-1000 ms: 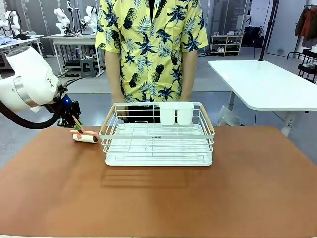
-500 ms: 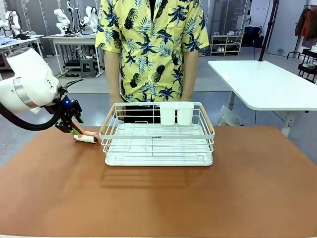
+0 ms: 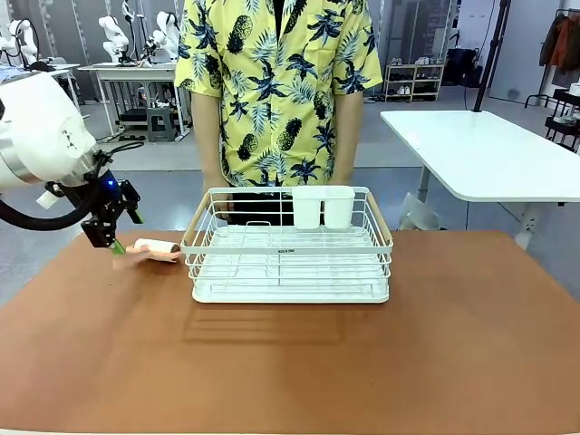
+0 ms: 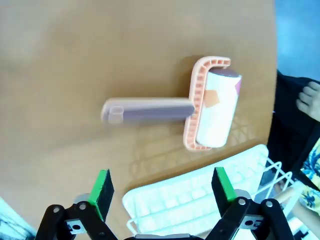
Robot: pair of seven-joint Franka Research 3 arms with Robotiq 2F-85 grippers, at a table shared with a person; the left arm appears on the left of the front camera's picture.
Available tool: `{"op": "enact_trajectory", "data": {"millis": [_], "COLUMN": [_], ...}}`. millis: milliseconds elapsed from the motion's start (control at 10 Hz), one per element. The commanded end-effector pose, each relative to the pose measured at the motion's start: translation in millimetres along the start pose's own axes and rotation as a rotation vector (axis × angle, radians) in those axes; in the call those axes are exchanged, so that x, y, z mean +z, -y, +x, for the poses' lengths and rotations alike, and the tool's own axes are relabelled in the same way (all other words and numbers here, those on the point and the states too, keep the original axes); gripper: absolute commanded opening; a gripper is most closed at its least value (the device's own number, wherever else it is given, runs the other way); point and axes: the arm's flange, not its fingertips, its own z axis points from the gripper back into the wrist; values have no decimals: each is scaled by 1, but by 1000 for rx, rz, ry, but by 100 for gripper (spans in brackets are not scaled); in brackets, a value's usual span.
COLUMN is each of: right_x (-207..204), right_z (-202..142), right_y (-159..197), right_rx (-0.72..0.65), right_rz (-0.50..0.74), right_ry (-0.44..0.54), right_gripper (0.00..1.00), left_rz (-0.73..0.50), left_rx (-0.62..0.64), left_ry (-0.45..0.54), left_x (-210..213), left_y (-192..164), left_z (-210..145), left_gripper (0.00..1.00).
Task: Clean the table.
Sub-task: Place the Lint Roller down when the Dish drying rack is positioned in the middle of the table.
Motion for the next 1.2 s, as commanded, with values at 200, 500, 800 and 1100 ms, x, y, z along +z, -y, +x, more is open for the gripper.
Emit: {"op": "enact_trajectory", "data": {"millis": [200,500,800,1100], "right_x": [0,0,0,0], "right_z": [0,0,0,0], "right_y": [-2,-2,-2,-2], "right_rx": [14,14,14,14], "right_rz": [21,21,21,21], "right_ry": [9,9,9,9], "right_gripper": [100,100,100,100], "left_rz": [43,33,33,33], "left_rx": [42,9,9,9], "left_ry": [-15,-24,-24,-24], "left_x": [40,39,39,39], "left_y": [-1,-3,-3,-3], "left_z": [-14,-13,-13,-13], "left_gripper": [100,100,100,100]}}
